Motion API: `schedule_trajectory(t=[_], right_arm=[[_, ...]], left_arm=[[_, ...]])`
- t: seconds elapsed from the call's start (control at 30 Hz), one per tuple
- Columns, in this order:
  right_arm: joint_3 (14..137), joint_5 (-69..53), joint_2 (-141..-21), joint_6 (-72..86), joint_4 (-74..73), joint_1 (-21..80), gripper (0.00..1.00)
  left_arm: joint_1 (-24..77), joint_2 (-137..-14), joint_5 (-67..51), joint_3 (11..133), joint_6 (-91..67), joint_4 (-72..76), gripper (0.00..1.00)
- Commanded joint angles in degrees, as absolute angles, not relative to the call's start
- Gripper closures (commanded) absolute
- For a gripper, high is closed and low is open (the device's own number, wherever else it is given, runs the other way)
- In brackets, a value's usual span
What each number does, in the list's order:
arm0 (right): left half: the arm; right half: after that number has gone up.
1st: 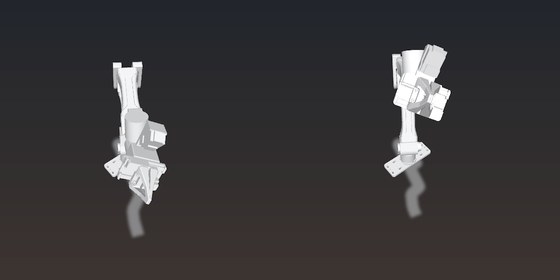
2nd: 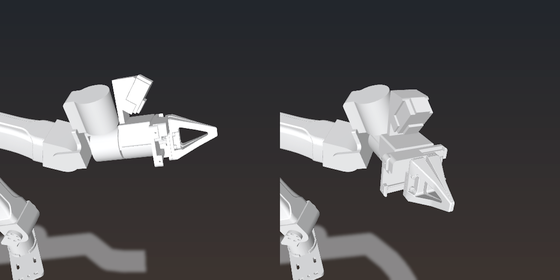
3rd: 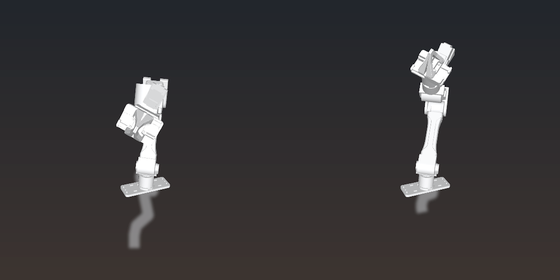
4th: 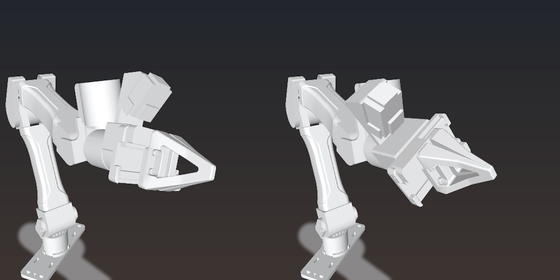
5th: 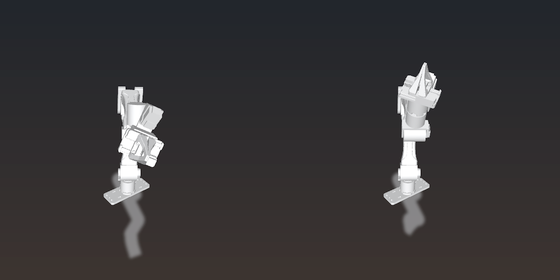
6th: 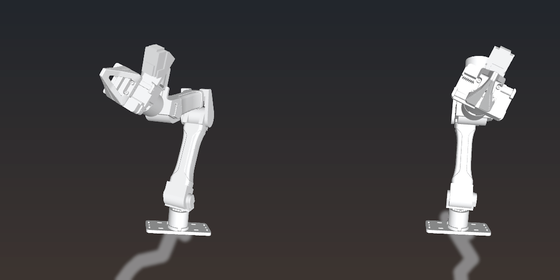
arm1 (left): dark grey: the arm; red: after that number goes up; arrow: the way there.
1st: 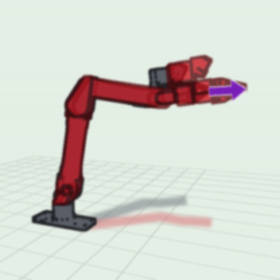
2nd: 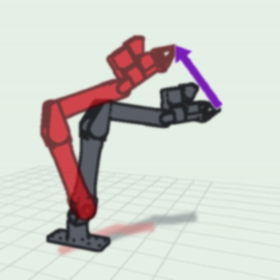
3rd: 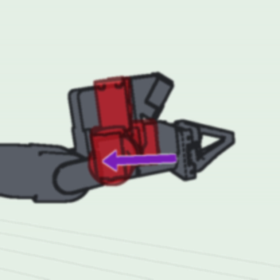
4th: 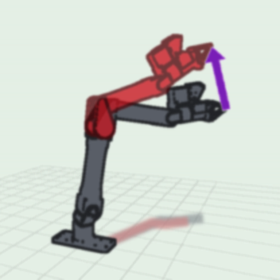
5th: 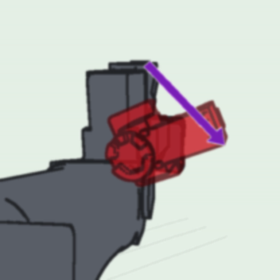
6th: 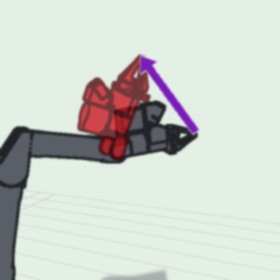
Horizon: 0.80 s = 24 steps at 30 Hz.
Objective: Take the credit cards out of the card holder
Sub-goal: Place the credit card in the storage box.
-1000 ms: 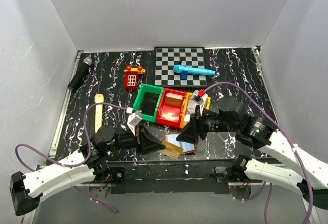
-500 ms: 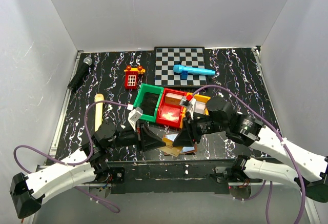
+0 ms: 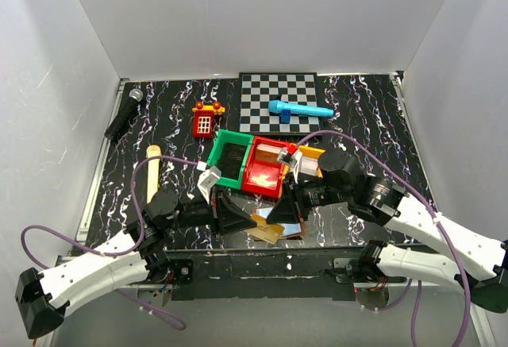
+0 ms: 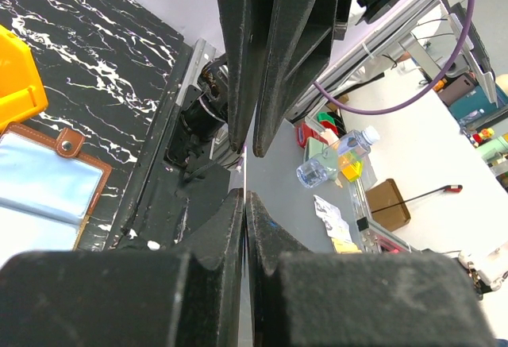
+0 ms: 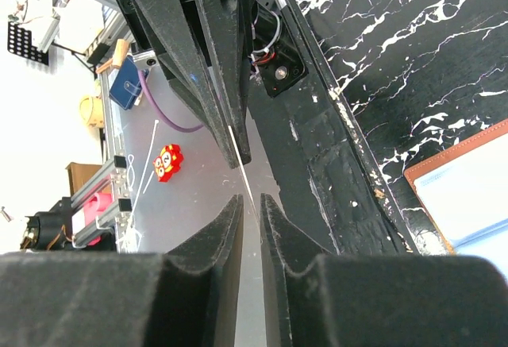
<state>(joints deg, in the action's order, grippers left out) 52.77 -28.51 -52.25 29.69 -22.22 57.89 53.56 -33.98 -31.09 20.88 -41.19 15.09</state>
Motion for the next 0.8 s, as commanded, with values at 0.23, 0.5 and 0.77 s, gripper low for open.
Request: schedule_trajectory(t=[0.23,0.5,0.77], right_arm=[[53.0,-30.5,-52.4,30.1,-19.5,58.3,0.75],[53.1,-31.4,-53.2,30.2,-19.5,58.4,0.74],[53.0,-31.5,-53.5,30.2,-19.5,58.4,0.83]], left_arm=[[52.8,-33.1,-31.6,20.1,-41.3,15.9,1.00],[52.6,-32.8,-31.5,20.0,-41.4,16.0,1.00],[52.6,-33.1,-31.6,20.3,-41.4,16.1,1.00]])
